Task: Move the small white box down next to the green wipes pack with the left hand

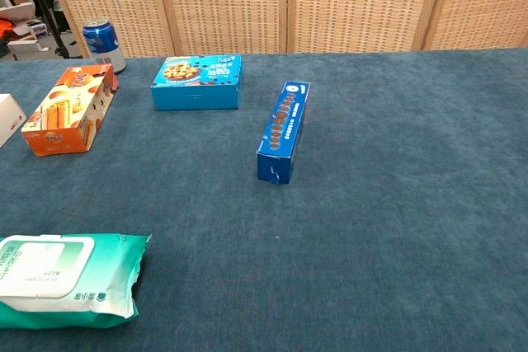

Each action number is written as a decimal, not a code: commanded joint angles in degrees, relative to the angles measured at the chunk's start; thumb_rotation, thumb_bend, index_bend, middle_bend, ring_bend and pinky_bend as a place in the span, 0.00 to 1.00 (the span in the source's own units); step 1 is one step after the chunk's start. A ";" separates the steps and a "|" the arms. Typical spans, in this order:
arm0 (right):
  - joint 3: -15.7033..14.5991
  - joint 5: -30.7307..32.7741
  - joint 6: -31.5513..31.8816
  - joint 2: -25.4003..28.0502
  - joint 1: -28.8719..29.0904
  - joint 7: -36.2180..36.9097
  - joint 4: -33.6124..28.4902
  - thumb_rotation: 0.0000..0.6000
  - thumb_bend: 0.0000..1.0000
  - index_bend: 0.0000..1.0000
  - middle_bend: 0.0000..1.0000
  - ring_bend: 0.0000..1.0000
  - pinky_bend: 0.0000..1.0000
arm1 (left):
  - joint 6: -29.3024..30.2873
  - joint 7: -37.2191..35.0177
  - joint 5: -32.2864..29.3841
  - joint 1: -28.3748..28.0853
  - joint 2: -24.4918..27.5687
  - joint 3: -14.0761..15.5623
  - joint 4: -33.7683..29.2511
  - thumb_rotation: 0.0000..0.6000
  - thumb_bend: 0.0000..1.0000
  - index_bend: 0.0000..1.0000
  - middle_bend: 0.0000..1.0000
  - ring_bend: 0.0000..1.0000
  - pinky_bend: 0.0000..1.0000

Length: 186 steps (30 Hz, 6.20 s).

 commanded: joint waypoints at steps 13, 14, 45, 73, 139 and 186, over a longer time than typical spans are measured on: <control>0.25 1.33 -1.18 -0.57 0.39 -0.83 0.77 1.00 0.00 0.00 0.00 0.00 0.00 | -13.73 -6.00 -3.58 -4.82 -8.71 -6.54 13.94 1.00 0.00 0.00 0.00 0.00 0.00; 0.25 1.38 -1.23 -0.61 0.41 -0.90 0.81 1.00 0.00 0.00 0.00 0.00 0.00 | -14.09 -5.82 -3.62 -4.99 -9.09 -6.73 14.58 1.00 0.00 0.00 0.00 0.00 0.00; 0.34 1.02 -0.29 0.21 -0.06 0.78 0.23 1.00 0.00 0.00 0.00 0.00 0.00 | -10.12 13.17 8.62 -1.68 -4.90 -6.02 -0.24 1.00 0.00 0.00 0.00 0.00 0.00; 0.51 0.64 0.40 1.47 -0.53 3.77 -0.34 1.00 0.00 0.00 0.00 0.00 0.00 | 19.62 80.90 -53.50 -10.36 -5.89 1.54 -15.19 1.00 0.00 0.00 0.00 0.00 0.00; 0.42 0.25 0.77 1.93 -0.78 4.66 -0.97 1.00 0.00 0.00 0.00 0.00 0.00 | 28.04 46.20 42.13 4.50 11.92 16.16 -29.37 1.00 0.34 0.35 0.32 0.34 0.45; 0.17 -0.41 1.11 2.19 -0.93 4.88 -1.43 1.00 0.00 0.00 0.00 0.00 0.00 | 37.93 52.44 40.09 5.33 2.91 24.26 -17.00 1.00 0.02 0.00 0.00 0.00 0.08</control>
